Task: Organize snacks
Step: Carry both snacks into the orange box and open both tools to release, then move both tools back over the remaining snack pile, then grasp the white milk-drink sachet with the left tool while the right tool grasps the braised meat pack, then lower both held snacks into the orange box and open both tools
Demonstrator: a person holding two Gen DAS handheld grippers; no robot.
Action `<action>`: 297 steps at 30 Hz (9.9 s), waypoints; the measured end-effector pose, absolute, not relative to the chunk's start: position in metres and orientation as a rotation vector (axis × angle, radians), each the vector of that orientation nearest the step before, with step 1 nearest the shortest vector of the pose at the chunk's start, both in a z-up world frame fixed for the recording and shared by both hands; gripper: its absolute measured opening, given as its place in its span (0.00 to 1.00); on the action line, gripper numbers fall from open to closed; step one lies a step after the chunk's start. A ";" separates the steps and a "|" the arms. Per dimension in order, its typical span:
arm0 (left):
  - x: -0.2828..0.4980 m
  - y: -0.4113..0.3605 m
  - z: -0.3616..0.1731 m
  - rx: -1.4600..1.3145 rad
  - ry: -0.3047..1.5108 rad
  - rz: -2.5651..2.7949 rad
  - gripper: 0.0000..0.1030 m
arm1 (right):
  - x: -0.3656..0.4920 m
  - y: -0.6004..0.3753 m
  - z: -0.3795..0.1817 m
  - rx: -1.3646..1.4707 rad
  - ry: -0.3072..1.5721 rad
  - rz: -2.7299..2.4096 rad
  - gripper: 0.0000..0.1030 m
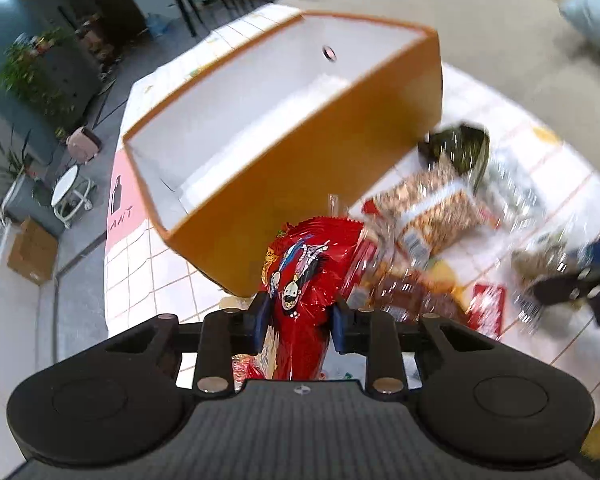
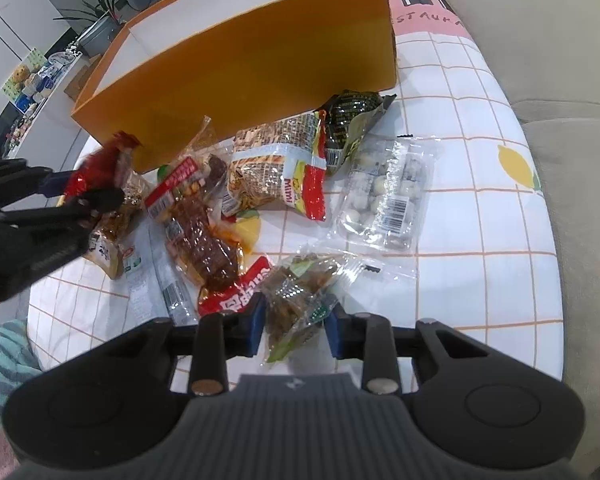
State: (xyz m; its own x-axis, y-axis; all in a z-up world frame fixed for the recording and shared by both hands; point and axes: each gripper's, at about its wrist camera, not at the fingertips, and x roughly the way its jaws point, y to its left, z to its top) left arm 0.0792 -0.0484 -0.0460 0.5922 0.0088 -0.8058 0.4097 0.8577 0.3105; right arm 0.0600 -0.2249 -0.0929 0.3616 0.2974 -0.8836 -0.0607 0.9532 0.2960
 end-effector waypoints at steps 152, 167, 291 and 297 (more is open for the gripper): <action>0.063 -0.013 -0.071 -0.121 1.084 -0.137 0.78 | 0.051 -0.213 -0.063 0.043 0.912 0.201 0.60; 0.082 -0.003 -0.115 -0.131 1.262 -0.048 0.74 | 0.068 -0.156 -0.108 -0.120 0.995 0.448 0.54; 0.089 -0.020 0.018 -0.104 0.921 -0.152 0.53 | 0.080 -0.212 -0.004 0.096 0.836 0.374 0.58; 0.122 -0.030 0.050 -0.073 0.840 -0.166 0.53 | 0.111 -0.215 0.027 0.083 0.748 0.363 0.58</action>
State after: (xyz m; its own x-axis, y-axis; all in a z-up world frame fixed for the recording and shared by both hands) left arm 0.1220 -0.0297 0.0499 0.6552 -0.1752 -0.7349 0.1173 0.9845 -0.1301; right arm 0.1113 -0.2151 0.0275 0.6740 0.3514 -0.6498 -0.2928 0.9347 0.2018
